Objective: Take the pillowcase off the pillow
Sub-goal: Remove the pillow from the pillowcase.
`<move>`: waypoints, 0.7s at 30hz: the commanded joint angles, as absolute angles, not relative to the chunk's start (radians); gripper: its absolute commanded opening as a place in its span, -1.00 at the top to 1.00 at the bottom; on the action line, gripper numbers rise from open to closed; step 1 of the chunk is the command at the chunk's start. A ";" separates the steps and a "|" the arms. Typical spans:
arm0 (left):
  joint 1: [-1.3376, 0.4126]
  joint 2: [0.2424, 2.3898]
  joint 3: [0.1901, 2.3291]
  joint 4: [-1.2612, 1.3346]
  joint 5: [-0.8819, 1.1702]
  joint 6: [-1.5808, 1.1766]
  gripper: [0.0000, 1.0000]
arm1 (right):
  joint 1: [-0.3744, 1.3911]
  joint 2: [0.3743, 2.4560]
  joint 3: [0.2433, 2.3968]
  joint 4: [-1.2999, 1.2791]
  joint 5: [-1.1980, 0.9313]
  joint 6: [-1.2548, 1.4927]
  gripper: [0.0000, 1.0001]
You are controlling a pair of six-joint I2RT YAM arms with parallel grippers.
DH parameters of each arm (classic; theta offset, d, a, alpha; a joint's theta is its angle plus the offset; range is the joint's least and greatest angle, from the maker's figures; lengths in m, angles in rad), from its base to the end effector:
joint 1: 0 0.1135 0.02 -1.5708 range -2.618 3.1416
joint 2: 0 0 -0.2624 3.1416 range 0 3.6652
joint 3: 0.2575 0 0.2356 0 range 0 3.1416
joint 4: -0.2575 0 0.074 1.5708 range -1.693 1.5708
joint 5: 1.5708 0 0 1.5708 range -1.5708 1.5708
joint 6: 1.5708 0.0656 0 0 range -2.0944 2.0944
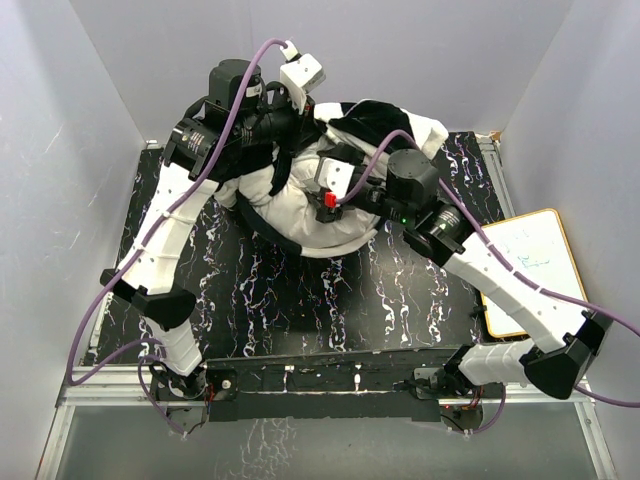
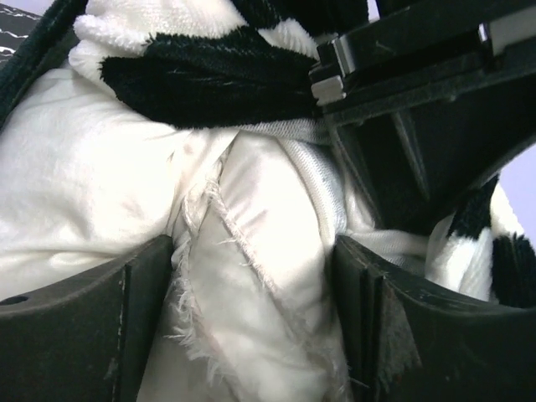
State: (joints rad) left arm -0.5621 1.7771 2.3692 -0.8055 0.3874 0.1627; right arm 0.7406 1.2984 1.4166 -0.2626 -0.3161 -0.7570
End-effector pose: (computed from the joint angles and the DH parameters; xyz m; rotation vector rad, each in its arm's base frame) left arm 0.2922 -0.2134 0.5187 0.8993 1.5732 -0.6305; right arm 0.2102 0.2198 0.4331 -1.3280 1.0849 0.2587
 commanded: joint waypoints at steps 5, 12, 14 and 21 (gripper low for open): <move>-0.532 1.739 2.396 -0.750 0.240 0.214 1.00 | 0.685 1.276 1.288 -0.313 -0.236 -0.689 -0.69; -0.531 1.734 2.406 -0.780 0.342 0.157 1.00 | 0.674 1.426 1.459 -0.424 -0.230 -0.719 -0.34; -0.532 1.725 2.401 -0.761 0.316 0.162 1.00 | 0.673 1.451 1.484 -0.441 -0.223 -0.695 -0.08; -0.531 1.637 2.226 -0.428 -0.013 0.323 1.00 | 0.674 1.343 1.314 -0.281 -0.177 -0.616 0.52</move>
State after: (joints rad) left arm -0.5556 1.7432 2.2868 -0.7078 0.2710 0.2096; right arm 0.7044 1.3808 1.4425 -0.1905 -0.2874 -0.6987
